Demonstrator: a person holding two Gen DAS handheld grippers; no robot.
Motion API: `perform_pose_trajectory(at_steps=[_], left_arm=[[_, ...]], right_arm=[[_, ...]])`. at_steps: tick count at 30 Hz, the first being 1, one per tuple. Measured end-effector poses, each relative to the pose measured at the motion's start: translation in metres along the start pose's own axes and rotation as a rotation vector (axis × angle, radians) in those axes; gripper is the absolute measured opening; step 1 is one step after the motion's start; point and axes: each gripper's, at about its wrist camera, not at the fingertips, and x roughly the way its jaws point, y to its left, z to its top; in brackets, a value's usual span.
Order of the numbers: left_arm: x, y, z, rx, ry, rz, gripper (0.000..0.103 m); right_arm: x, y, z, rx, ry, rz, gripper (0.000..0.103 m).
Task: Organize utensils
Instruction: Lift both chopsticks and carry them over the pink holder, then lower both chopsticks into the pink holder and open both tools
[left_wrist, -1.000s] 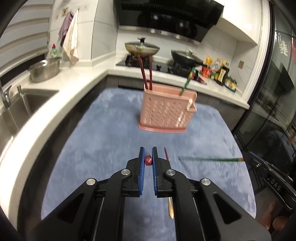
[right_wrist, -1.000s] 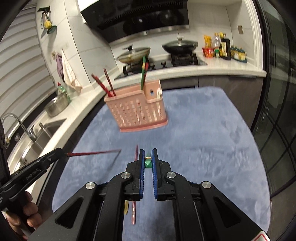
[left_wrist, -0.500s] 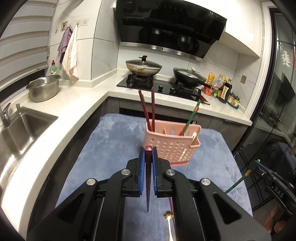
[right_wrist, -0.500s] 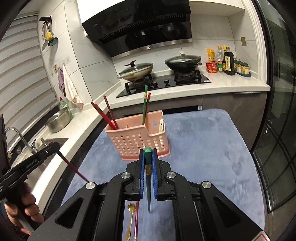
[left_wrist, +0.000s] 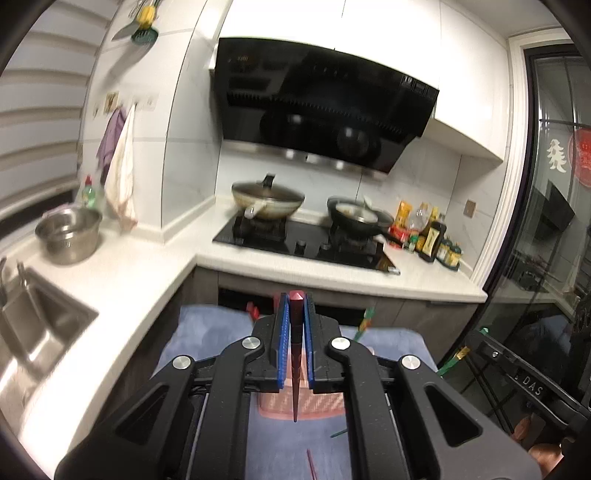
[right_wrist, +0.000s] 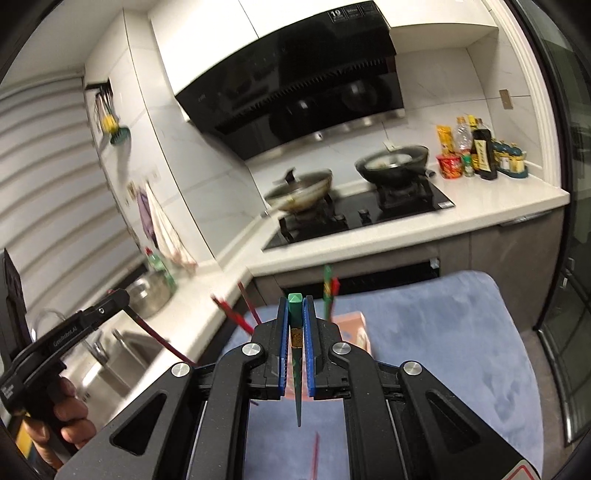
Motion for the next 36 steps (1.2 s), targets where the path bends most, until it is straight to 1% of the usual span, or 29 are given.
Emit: perform_pose_trajectory(at_steps=[3, 7, 10, 13, 17, 21, 26, 32, 36], left_arm=[[0.013, -0.005, 0.02, 0.007, -0.034, 0.005, 0.007], [0.026, -0.008, 0.035, 0.012, -0.063, 0.011, 0.007], [0.04, -0.007, 0.038, 0.013, -0.069, 0.013, 0.007], [0.056, -0.005, 0.034, 0.012, -0.052, 0.019, 0.007], [0.074, 0.0, 0.021, 0.002, -0.009, 0.031, 0.007], [0.09, 0.004, 0.007, -0.001, 0.028, 0.038, 0.007], [0.102, 0.008, -0.006, -0.005, 0.065, 0.05, 0.007], [0.109, 0.015, -0.012, -0.02, 0.098, 0.05, 0.007], [0.111, 0.018, -0.015, -0.029, 0.112, 0.046, 0.008]], right_arm=[[0.01, 0.005, 0.019, -0.009, -0.027, 0.008, 0.007], [0.026, 0.008, 0.042, -0.016, -0.068, 0.012, 0.007], [0.038, 0.007, 0.052, -0.014, -0.085, 0.006, 0.007], [0.054, 0.002, 0.055, -0.01, -0.085, -0.011, 0.007], [0.077, -0.006, 0.046, -0.006, -0.04, -0.032, 0.007], [0.101, -0.012, 0.027, -0.014, 0.026, -0.055, 0.007], [0.118, -0.016, 0.01, -0.016, 0.079, -0.063, 0.007], [0.126, -0.014, 0.003, -0.03, 0.104, -0.076, 0.007], [0.127, -0.014, 0.002, -0.024, 0.105, -0.084, 0.01]])
